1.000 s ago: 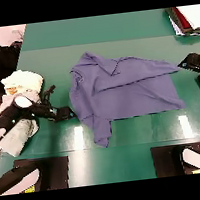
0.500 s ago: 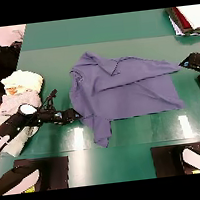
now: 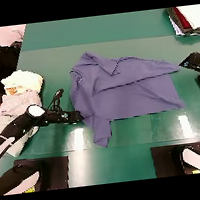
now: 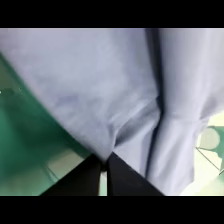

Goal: Fold the shirts.

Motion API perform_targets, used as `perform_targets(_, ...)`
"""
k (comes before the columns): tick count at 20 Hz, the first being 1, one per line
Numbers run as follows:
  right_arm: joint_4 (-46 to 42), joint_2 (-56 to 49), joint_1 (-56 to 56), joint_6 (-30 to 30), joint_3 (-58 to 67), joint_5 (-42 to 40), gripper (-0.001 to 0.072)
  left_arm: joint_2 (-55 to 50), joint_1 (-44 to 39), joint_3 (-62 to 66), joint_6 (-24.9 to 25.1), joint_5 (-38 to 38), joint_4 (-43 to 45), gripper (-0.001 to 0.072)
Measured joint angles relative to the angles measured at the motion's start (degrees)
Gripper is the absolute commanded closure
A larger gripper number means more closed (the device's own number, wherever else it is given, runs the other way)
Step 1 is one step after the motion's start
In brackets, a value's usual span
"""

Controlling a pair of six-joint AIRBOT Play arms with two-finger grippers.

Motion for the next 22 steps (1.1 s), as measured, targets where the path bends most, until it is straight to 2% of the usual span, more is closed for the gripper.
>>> perform_targets(7,-6.4,0.0,-2.4,0.0,-6.2,9.3,0.0300,4.9,12.9,8.8,0.1,-10.4,8.4,0.0677)
perform_targets(8,-7.1,0.0,-3.6,0.0,-8.5,9.8,0.0281,5.3,14.2,9.5,0.4,-11.7,9.4,0.0677)
perform_targets(9,-7.6,0.0,-5.2,-0.4,-11.2,10.0,0.0174,5.6,15.3,10.1,0.7,-12.9,10.2,0.0677)
perform_targets(10,-7.9,0.0,-6.8,-1.1,-13.9,10.1,0.0143,5.8,16.0,10.5,0.9,-13.7,10.9,0.0677)
perform_targets(15,-8.4,0.0,-14.2,-5.6,-23.5,8.2,0.0149,6.3,17.5,11.3,1.3,-15.5,12.3,0.0677)
perform_targets(20,-3.7,-1.1,-16.7,-12.0,-27.2,4.6,0.0159,6.4,17.8,11.5,1.4,-15.7,12.7,0.0677)
perform_targets(22,-2.8,-2.9,-15.9,-13.1,-27.7,4.0,0.0295,6.4,17.8,11.5,1.4,-15.8,12.8,0.0677)
